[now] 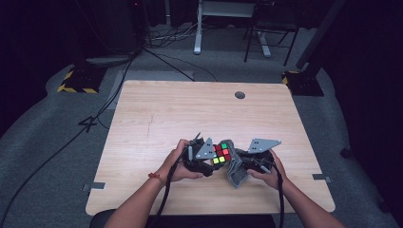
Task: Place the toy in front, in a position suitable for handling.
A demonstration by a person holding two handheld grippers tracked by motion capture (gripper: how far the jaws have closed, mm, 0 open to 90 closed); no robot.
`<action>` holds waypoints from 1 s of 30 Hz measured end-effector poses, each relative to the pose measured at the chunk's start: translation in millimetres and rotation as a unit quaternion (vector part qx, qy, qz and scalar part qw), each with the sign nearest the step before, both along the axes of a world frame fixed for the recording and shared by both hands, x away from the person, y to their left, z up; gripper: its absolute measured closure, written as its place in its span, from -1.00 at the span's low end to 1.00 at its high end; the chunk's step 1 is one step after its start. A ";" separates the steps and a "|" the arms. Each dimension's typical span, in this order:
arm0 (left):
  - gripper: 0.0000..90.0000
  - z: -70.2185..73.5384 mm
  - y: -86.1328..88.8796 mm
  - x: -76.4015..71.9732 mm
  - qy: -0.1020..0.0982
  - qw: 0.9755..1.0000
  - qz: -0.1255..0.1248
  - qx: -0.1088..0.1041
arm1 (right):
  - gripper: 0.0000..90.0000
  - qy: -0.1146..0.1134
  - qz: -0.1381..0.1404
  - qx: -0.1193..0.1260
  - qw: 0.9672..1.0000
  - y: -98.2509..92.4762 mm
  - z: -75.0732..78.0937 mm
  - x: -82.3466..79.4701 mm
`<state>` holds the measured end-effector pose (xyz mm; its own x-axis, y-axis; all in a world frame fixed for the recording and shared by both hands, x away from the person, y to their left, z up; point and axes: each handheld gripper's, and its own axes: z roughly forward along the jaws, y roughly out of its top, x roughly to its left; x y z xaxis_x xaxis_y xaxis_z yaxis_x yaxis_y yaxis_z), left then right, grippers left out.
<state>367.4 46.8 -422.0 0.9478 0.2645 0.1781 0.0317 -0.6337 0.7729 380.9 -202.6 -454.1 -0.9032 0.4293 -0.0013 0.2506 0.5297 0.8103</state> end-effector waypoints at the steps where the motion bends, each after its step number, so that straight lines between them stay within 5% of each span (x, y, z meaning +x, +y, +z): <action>1: -0.26 1.2 0.7 -0.4 0.000 1.000 -0.001 -0.004 | 0.76 0.005 0.004 -0.004 1.000 1.5 -2.5 0.2; 6: -0.26 2.4 4.2 0.7 0.003 1.000 0.000 -0.008 | 0.76 0.003 0.009 0.002 1.000 2.6 0.5 -1.4; 11: -0.25 -2.5 5.0 3.9 0.007 1.000 0.011 0.012 | 0.76 -0.003 0.003 0.069 0.998 -11.3 18.3 -2.9; 14: -0.25 -6.4 -2.0 1.8 0.007 1.000 0.000 0.026 | 0.76 -0.021 0.007 0.089 0.996 -12.8 29.1 -8.5; 18: -0.26 -6.5 -4.5 1.0 0.008 1.000 -0.003 0.020 | 0.76 -0.031 0.006 0.082 0.996 -11.9 29.4 -10.6; 30: -0.26 7.6 9.7 -0.8 0.002 1.000 0.005 -0.025 | 0.76 0.012 0.015 0.013 1.000 0.9 3.1 -2.7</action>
